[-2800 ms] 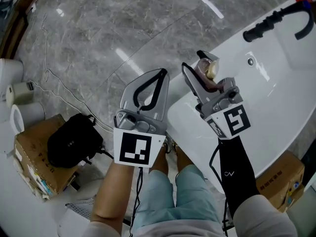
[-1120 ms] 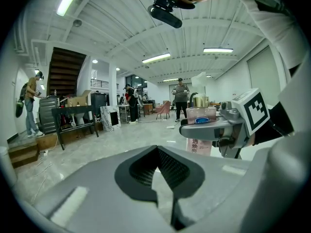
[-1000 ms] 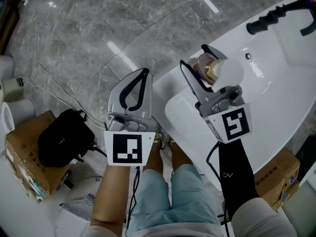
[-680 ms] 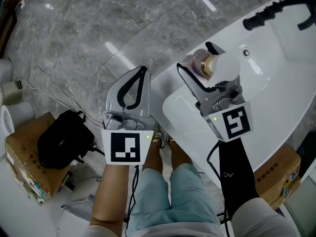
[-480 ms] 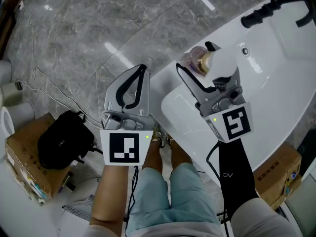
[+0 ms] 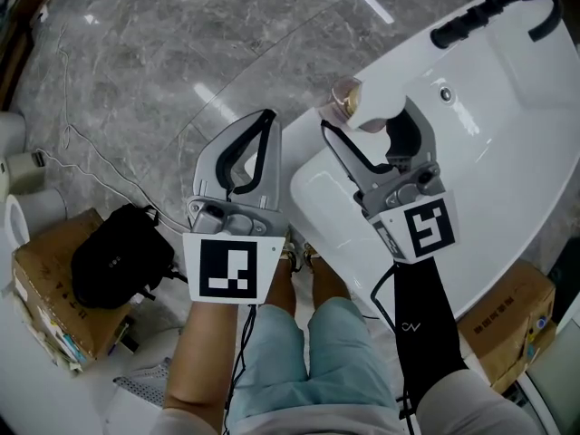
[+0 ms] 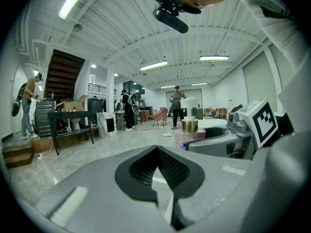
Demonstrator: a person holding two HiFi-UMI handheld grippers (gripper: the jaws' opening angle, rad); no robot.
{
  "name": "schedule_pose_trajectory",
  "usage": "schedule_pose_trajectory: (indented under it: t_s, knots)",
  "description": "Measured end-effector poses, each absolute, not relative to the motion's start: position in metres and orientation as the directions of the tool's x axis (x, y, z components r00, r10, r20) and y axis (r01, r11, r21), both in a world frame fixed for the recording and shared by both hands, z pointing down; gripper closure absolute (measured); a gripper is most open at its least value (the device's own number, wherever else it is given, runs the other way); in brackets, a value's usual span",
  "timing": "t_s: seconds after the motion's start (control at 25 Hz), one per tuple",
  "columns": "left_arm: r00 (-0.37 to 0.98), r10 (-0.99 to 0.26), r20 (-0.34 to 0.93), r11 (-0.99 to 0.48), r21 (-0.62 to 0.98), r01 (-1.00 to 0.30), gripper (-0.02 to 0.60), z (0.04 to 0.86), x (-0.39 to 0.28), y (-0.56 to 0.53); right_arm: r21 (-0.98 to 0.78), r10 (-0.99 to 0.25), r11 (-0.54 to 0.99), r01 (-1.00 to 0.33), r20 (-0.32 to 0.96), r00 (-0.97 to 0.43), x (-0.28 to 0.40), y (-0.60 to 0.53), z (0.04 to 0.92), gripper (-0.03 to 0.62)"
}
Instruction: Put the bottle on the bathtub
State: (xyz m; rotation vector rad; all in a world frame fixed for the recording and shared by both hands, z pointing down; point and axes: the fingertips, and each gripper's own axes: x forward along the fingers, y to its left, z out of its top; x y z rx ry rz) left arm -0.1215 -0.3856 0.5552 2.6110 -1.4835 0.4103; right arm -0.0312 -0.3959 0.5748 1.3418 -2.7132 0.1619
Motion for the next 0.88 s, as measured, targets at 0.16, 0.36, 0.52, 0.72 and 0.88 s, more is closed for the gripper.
schedule_pose_trajectory:
  t_s: [0.16, 0.36, 0.52, 0.72, 0.88]
  knots:
    - [0.491, -0.827, 0.273, -0.523, -0.055, -0.851, 0.58, 0.543, -0.112, -0.382, -0.059, -0.794, 0.59, -0.806, 0.142, -0.591, -0.028, -0.386, 0.568, 0.207]
    - [0.503, -0.822, 0.266, -0.545, -0.111, -0.831, 0.581, 0.526, -0.101, -0.375, -0.064, -0.802, 0.578, -0.814, 0.138, -0.581, -0.02, -0.371, 0.558, 0.207]
    - [0.488, -0.835, 0.254, -0.528, -0.119, -0.841, 0.581, 0.505, -0.103, -0.368, -0.063, -0.8, 0.579, -0.813, 0.148, -0.582, -0.019, -0.358, 0.545, 0.207]
    - [0.474, -0.844, 0.251, -0.516, -0.137, -0.846, 0.581, 0.476, -0.104, -0.361, -0.055, -0.798, 0.58, -0.813, 0.162, -0.58, -0.018, -0.346, 0.516, 0.215]
    - [0.48, -0.841, 0.251, -0.527, -0.179, -0.831, 0.581, 0.453, -0.1, -0.353, -0.04, -0.795, 0.579, -0.814, 0.195, -0.575, -0.013, -0.334, 0.497, 0.22]
